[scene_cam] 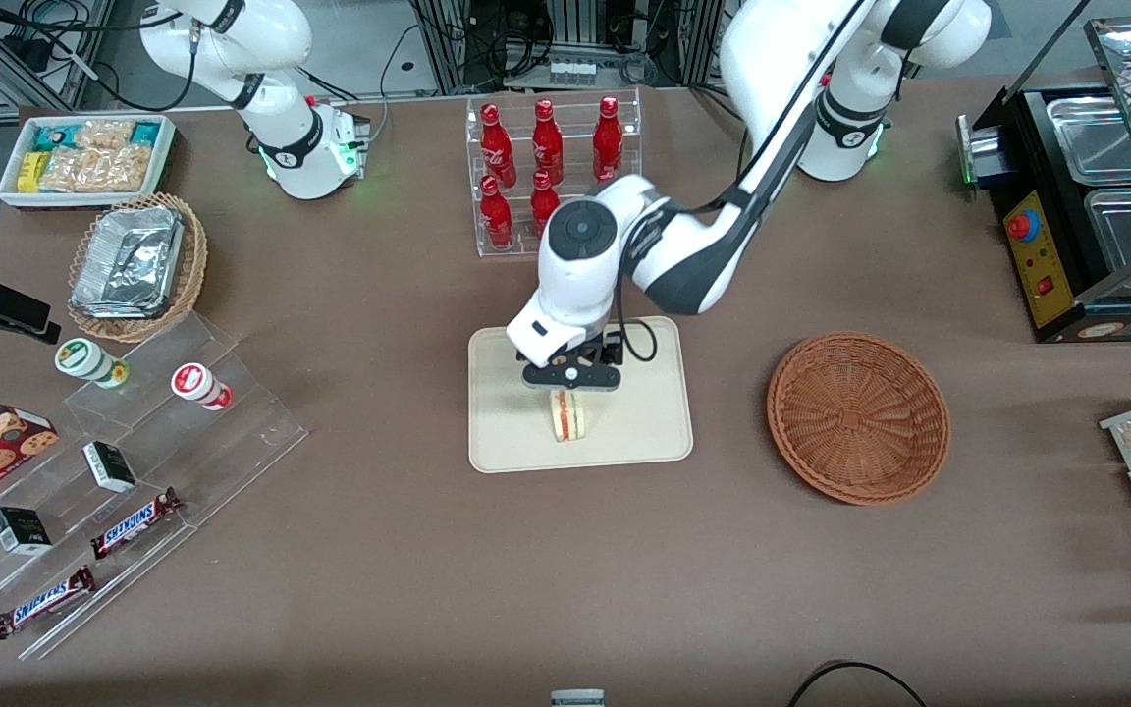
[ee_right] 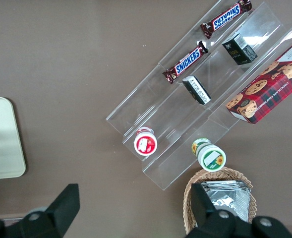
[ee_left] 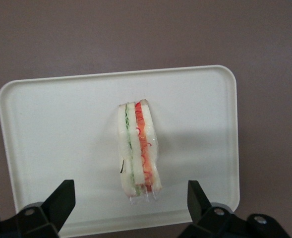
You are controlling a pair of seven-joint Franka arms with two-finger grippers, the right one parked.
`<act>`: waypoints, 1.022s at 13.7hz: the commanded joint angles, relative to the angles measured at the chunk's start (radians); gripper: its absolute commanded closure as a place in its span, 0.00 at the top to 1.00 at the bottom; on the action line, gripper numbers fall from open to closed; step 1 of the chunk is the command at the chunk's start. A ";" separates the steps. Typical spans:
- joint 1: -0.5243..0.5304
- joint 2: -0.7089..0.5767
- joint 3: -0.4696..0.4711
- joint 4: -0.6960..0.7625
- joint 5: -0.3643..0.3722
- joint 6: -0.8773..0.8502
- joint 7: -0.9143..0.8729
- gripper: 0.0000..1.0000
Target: Place sandwich from basket to tray
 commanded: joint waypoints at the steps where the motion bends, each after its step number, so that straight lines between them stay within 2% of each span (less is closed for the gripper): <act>1: 0.007 -0.146 0.053 -0.037 0.001 -0.098 -0.053 1.00; 6: 0.165 -0.387 0.067 -0.107 0.001 -0.275 0.003 1.00; 11: 0.374 -0.573 0.065 -0.202 -0.031 -0.385 0.299 1.00; 14: 0.467 -0.623 0.067 -0.226 -0.052 -0.431 0.434 1.00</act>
